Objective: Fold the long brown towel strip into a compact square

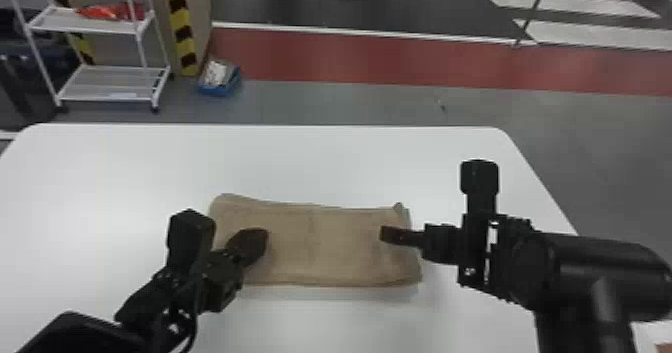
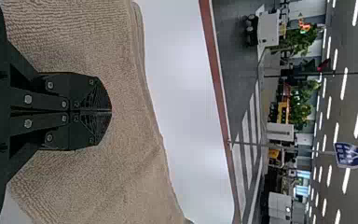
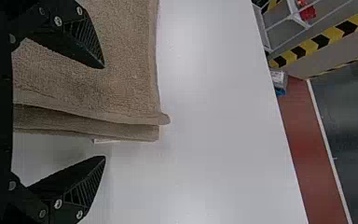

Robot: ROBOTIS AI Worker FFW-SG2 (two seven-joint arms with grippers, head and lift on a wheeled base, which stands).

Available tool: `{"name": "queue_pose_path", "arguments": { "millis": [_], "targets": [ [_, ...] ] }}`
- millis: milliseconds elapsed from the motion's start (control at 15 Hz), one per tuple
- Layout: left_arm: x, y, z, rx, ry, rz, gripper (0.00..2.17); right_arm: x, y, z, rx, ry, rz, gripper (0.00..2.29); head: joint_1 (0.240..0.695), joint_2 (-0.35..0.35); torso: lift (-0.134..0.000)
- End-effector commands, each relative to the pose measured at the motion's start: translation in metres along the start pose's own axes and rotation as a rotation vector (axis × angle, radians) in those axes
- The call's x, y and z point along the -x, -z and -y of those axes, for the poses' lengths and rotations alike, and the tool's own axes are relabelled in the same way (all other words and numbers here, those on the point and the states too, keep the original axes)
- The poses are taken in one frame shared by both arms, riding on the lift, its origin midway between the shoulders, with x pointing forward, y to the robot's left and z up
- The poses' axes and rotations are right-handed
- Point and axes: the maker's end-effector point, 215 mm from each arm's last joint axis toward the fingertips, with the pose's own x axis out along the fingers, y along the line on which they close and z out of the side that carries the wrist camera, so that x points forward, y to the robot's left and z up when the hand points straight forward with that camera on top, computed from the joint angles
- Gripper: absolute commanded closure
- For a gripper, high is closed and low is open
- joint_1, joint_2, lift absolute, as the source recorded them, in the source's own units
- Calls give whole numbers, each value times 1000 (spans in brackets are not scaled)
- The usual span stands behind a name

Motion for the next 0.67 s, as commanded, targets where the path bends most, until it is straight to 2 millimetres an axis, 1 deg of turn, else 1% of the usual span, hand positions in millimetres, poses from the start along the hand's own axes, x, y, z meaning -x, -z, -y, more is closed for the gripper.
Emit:
{"name": "queue_pose_path", "arguments": {
  "millis": [0, 67, 200, 400, 533, 600],
  "targets": [
    [0, 0, -2, -7, -5, -1, 1835, -4, 8, -4, -2, -5, -37, 221, 695, -124, -124],
    [0, 0, 0, -9, -5, -2, 1835, -5, 12, -7, -1, -10, -48, 221, 695, -124, -124],
    [-1, 1, 1, -10, -4, -5, 1835, -5, 15, -12, 4, -16, -63, 319, 695, -116, -124],
    [-2, 0, 3, -13, -1, -4, 1835, -6, 24, -18, 6, -26, -93, 323, 695, -110, -124],
    [-2, 3, 4, -12, -2, -12, 1835, -5, 28, -21, 1, -36, -115, 475, 695, -108, -124],
    [-2, 5, 4, -9, 0, -20, 1835, -4, 31, -23, -1, -41, -127, 488, 695, -106, -124]
  ]
}}
